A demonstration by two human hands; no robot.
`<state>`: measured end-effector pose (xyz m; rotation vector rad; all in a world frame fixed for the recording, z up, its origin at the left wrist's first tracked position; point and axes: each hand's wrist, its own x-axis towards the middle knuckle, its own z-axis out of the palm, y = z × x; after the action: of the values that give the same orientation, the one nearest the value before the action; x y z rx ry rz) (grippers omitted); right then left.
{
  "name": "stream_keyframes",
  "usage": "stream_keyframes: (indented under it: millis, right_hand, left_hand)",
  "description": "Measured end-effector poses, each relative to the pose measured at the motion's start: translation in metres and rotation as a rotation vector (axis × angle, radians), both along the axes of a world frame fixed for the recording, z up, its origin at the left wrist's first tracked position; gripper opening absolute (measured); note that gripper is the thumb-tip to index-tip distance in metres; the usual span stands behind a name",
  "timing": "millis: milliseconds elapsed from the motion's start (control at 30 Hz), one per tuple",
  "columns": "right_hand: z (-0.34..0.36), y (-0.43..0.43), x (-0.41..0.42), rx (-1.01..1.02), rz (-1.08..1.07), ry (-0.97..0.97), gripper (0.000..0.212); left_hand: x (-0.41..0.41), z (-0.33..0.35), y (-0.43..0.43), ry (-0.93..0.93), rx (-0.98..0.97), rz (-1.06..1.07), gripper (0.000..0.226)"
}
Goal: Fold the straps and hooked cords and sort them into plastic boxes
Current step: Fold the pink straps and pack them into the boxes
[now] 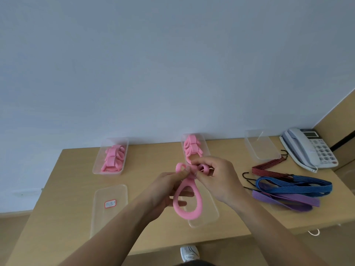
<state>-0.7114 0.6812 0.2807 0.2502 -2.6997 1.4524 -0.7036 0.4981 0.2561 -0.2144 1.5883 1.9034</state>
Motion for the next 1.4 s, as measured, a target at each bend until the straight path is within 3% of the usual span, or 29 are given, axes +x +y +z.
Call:
stream_keyframes:
  millis: [233,367,467,633,833,1000,1167,1300,1400]
  right_hand:
    - [-0.018,0.016,-0.024,0.059,0.091,0.241,0.016]
    - [-0.037,0.026,-0.032,0.088,0.109,0.203,0.014]
    - [-0.048,0.035,-0.038,0.080,0.129,0.182,0.016]
    - [-0.060,0.049,-0.055,0.080,0.142,0.151,0.042]
    - [-0.078,0.054,-0.074,0.141,0.203,0.092,0.041]
    - [-0.083,0.063,-0.089,0.080,0.305,0.151,0.017]
    - [-0.089,0.071,-0.101,0.195,0.444,0.097,0.039]
    - [-0.092,0.068,-0.113,0.225,0.490,0.106,0.028]
    - [-0.098,0.067,-0.117,0.256,0.540,0.105,0.038]
  left_hand:
    - [-0.031,-0.008,0.028,-0.199,0.214,0.025,0.063]
    - [-0.046,-0.013,0.043,-0.267,0.265,0.076,0.055]
    - [-0.061,-0.018,0.051,-0.316,0.253,0.132,0.044]
    - [-0.078,-0.031,0.061,-0.330,0.166,0.156,0.037]
    - [-0.094,-0.042,0.070,-0.346,0.112,0.209,0.047]
    - [-0.111,-0.048,0.071,-0.377,0.089,0.260,0.048]
    - [-0.127,-0.053,0.070,-0.384,0.042,0.341,0.052]
    - [-0.133,-0.057,0.070,-0.338,0.020,0.272,0.043]
    - [-0.138,-0.058,0.067,-0.338,0.023,0.287,0.039]
